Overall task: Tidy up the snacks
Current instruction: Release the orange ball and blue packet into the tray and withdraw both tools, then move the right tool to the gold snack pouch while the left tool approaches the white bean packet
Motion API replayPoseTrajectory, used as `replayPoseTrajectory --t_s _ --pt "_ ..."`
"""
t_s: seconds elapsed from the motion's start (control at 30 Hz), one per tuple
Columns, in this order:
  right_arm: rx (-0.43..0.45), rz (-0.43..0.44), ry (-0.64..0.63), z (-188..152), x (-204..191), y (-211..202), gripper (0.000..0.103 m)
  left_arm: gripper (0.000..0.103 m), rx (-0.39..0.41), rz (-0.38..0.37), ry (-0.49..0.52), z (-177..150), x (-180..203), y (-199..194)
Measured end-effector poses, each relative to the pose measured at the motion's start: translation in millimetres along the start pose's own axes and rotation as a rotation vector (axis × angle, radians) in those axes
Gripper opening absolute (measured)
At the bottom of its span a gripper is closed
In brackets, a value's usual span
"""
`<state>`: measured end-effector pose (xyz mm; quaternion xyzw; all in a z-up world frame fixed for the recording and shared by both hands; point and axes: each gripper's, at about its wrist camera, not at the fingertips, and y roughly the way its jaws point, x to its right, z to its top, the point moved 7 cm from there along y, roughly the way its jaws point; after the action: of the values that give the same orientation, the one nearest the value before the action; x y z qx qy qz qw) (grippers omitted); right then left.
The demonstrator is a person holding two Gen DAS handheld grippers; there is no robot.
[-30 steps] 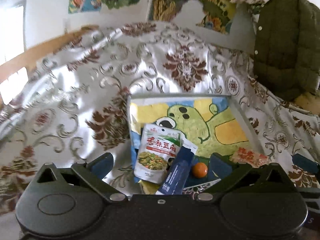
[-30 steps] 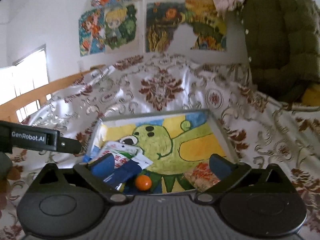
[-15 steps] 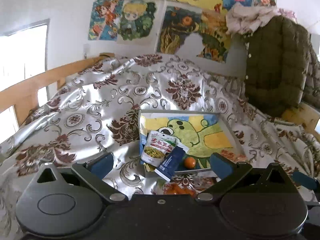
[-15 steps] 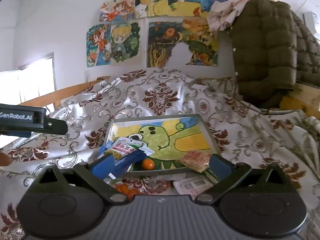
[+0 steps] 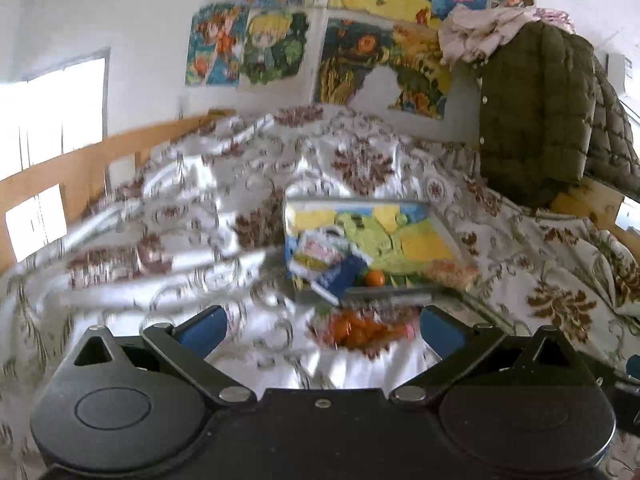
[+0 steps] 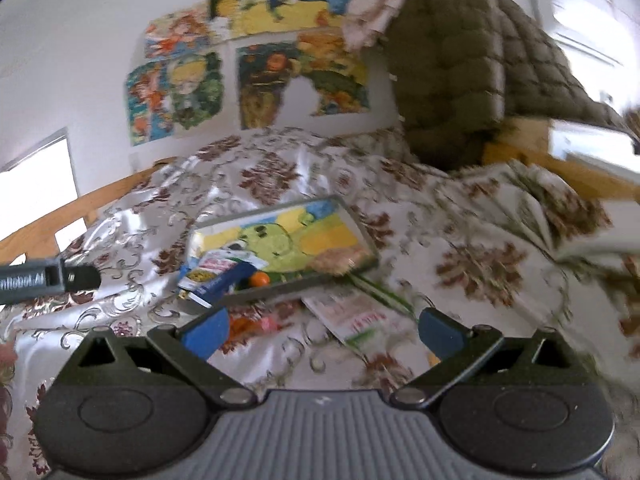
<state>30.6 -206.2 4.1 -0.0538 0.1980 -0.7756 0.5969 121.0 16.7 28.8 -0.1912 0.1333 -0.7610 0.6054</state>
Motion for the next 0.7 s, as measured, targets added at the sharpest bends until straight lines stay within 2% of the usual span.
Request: replayPoseTrajectory --t_s 0.13,0.3,0.5,0.7 --pt "-0.011 -0.028 0.028 -8 5 -9 0.103 0.102 -0.022 0.016 -0.018 -20 -6 -1" --pt "-0.049 -0.070 0.041 -21 2 -13 0.103 0.102 -0.078 0.043 0.064 -41 -1 10" --pt "-0.158 -0.125 0.021 -36 2 4 0.103 0.102 -0.122 0.033 0.164 -62 11 29" --pt "-0.268 -0.121 0.082 -46 11 25 0.103 0.102 -0.195 0.013 0.147 -77 10 48"
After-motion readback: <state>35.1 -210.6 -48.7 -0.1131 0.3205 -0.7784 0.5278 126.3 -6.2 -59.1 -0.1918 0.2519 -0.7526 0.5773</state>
